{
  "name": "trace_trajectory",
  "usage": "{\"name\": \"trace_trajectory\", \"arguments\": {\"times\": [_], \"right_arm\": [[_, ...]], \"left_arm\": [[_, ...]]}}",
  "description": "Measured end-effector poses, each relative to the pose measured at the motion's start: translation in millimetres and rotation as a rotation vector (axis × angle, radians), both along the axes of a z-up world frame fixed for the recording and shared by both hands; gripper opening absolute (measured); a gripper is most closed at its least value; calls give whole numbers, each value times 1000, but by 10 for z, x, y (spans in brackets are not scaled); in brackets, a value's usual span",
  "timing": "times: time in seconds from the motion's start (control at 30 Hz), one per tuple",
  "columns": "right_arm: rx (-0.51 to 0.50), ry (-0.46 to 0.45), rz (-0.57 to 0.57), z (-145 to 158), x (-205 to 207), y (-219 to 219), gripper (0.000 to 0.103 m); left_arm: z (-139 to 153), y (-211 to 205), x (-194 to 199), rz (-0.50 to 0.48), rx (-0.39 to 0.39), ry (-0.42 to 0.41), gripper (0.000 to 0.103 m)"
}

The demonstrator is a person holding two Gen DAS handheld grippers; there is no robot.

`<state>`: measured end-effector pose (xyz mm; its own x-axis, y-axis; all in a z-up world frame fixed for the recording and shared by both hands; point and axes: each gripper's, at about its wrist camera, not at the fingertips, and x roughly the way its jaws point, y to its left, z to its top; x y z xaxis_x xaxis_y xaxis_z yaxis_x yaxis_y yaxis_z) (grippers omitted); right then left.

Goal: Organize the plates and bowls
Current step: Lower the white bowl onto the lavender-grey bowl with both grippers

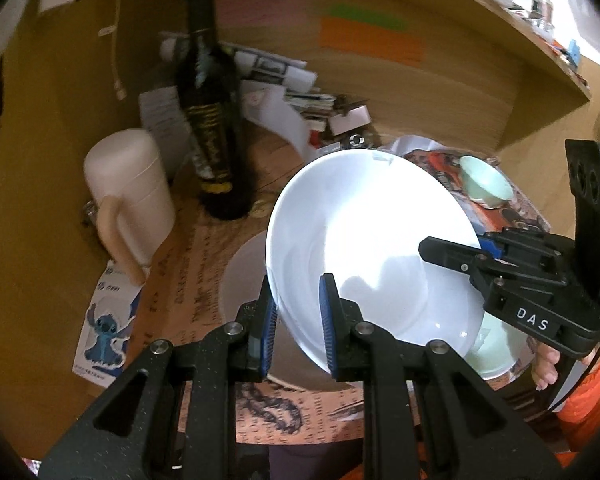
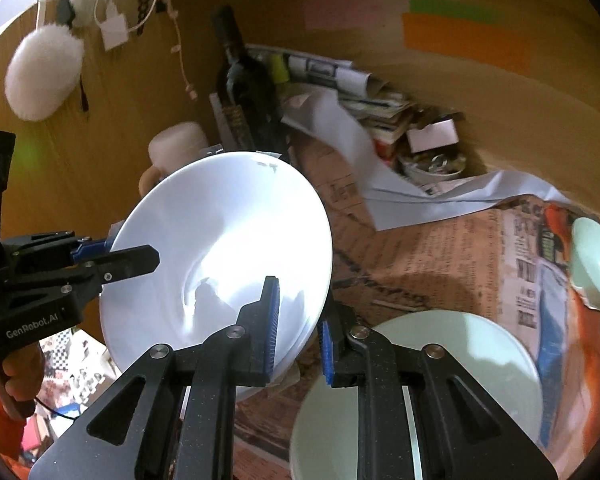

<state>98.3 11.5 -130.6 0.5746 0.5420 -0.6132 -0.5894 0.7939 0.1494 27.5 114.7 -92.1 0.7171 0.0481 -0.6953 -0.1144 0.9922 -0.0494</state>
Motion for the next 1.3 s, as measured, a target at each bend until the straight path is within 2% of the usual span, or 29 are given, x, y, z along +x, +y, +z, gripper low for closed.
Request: {"name": "trace_trajectory", "arguments": {"times": [0.4,0.9,1.17,1.3], "right_arm": [[-42,73,47,-247,135,288,16],[-79,119,49,-386,261,344,16],[-119,83,51,-376,264,382,19],[-151,53,51,-380,243,398,19]], "left_arm": [[-234,262,17,62,1,40,20],[-393,308,122,67,24,79,19],[-466,270,189,75,91,106,19],[-551,311,255,77,70,139,19]]}}
